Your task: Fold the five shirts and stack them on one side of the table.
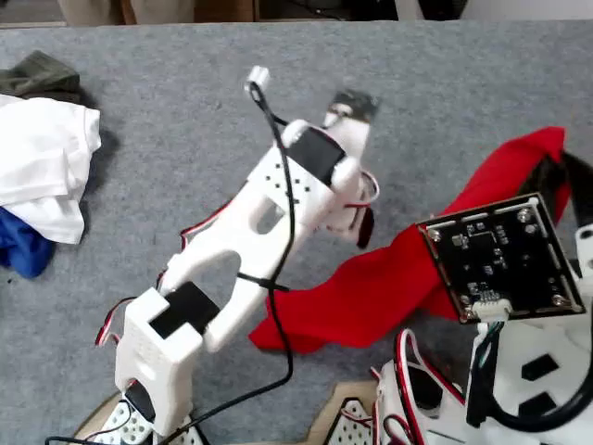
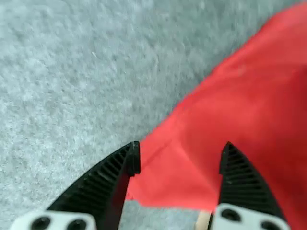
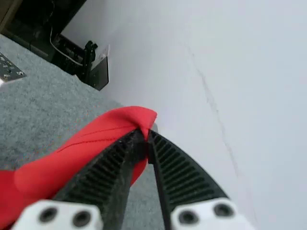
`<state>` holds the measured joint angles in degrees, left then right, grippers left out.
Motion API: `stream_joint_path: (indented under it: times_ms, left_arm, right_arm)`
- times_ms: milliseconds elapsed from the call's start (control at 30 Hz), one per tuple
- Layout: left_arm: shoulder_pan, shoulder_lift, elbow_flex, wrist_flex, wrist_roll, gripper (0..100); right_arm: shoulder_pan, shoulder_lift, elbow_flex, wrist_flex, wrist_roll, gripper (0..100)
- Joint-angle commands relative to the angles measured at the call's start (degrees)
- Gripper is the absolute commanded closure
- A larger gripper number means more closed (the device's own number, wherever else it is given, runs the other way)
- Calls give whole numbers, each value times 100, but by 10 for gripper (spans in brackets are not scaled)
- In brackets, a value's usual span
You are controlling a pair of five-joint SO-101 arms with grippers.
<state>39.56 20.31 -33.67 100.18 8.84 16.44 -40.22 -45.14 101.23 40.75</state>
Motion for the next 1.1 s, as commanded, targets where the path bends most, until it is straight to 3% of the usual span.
stream_joint_path:
  times_ms: [0, 433, 500, 633, 667, 800, 967, 1067]
  left_arm:
    - [229, -31, 185, 53, -149, 721]
    - [325, -22, 325, 53, -466, 727]
    - [290, -22, 325, 53, -466, 776]
    - [290, -22, 273, 44, -703, 980]
    - [290, -22, 281, 44, -888, 982]
    - [316, -40, 123, 35, -949, 933]
    - [308, 233, -79, -237, -448, 726]
    - [299, 593, -88, -475, -431, 691]
  right_arm:
    - [251, -286, 637, -211, 26, 993]
    - [312, -1569, 2862, -1398, 18, 993]
    - [312, -1622, 3011, -1503, 18, 993]
    - [444, -1613, 3108, -1644, 0, 993]
    - [558, -1613, 3116, -1688, -62, 993]
    - [945, -1613, 3292, -1829, -158, 993]
    - [1262, -1648, 3556, -1829, -158, 993]
    - [1481, -1640, 3609, -1829, -105, 993]
